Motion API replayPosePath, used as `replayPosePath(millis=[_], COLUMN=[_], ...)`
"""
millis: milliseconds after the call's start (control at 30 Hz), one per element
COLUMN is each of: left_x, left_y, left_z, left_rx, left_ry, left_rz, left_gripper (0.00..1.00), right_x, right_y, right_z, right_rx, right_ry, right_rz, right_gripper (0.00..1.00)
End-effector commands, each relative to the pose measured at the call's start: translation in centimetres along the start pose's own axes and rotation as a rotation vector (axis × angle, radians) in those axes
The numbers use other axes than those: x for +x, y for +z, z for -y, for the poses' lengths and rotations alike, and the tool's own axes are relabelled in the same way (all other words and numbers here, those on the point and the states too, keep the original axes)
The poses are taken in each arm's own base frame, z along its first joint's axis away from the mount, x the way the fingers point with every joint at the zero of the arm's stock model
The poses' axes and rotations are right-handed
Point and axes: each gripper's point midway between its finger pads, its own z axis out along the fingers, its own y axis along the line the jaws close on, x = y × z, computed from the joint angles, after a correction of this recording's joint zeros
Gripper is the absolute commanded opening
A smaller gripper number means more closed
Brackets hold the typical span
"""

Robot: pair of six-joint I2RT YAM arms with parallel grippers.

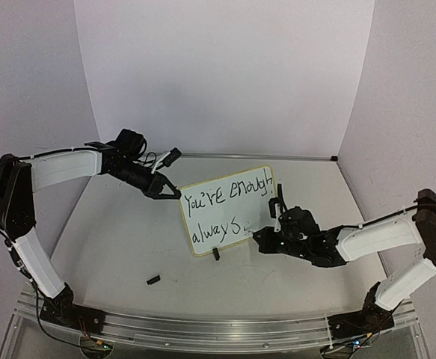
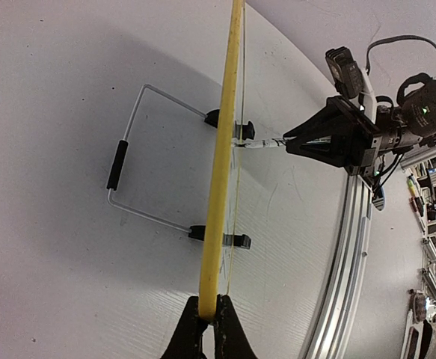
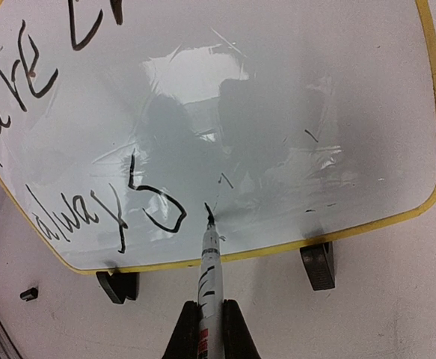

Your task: Write a sentence on the whiteboard

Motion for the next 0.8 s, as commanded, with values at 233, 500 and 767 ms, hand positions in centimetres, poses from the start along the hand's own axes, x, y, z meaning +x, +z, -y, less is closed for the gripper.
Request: replayPosePath(millis=[233, 500, 767], left_x=[0.3, -0.1, -0.8], left_y=[-0.4, -1.3, -1.7], left_z=[0.4, 1.2, 1.2], left_rx=[-0.050, -0.033, -0.055], left_ry=[0.077, 0.071, 0.044], left_rz=[-0.045, -0.019, 0.008], left_gripper=[0.00, 0.00, 0.19], right_x=[-4.0, -6.3, -8.2], right_y=[-2.9, -5.4, -7.9], right_z=[-1.5, -1.8, -4.0], right_rx=[-0.038, -0.030, -0.133], right_ry=[-0.011, -0.033, -0.111], right_rz=[0.115, 0.186, 0.239], right_gripper=[0.00, 0.00, 0.00])
